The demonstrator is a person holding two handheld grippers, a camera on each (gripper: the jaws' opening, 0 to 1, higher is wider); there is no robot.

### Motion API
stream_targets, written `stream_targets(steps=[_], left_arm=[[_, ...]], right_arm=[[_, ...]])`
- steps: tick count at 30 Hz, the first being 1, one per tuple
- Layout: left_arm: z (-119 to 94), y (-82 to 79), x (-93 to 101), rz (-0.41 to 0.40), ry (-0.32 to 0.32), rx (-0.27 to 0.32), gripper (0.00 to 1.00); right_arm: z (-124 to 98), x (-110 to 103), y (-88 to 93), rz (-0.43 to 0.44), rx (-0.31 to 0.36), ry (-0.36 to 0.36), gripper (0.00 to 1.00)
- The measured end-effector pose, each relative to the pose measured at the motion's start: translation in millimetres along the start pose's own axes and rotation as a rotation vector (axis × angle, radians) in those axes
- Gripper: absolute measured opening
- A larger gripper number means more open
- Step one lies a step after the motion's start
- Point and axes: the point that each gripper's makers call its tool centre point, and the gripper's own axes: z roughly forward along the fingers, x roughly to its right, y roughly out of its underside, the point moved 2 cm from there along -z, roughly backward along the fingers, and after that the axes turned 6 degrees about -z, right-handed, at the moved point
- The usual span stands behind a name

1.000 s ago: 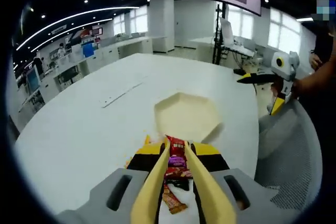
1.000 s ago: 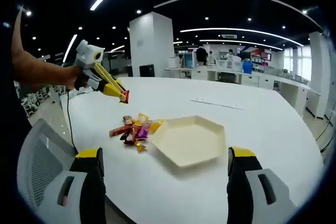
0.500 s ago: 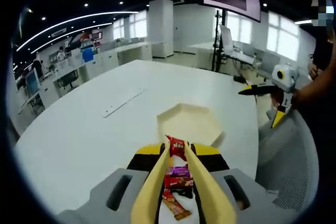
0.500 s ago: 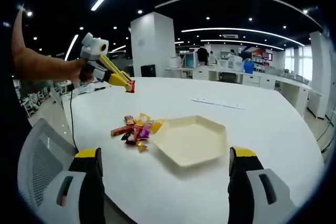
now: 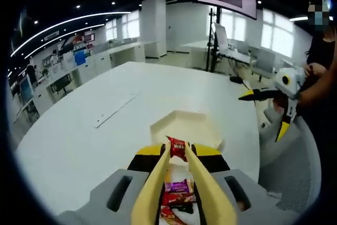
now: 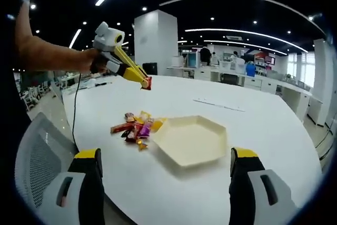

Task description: Place the target food into the container with the food tongs after gripping and lifting it, then release it inside without dropping or visibly crushing the food.

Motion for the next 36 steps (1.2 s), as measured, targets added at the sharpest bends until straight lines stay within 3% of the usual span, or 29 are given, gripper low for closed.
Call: stream_targets(steps=[10,27,36], left_arm=[[32.7,-15.3,4.5,0.022,0.042,-0.019,0.15],[94.0,-61.9,9.0,0.056,0.104,-0.035,0.15],[107.8,-69.8,15.2,0.079,0.133,-0.039,0.16]], right_arm=[[-0.9,3.7,-1.5,0.022,0.011,0.015,1.0],[-3.0,6.8,-3.8,0.031,0.026,0.036,0.99],[-3.7,9.2,-4.2,0.041,0.031,0.045,0.99]])
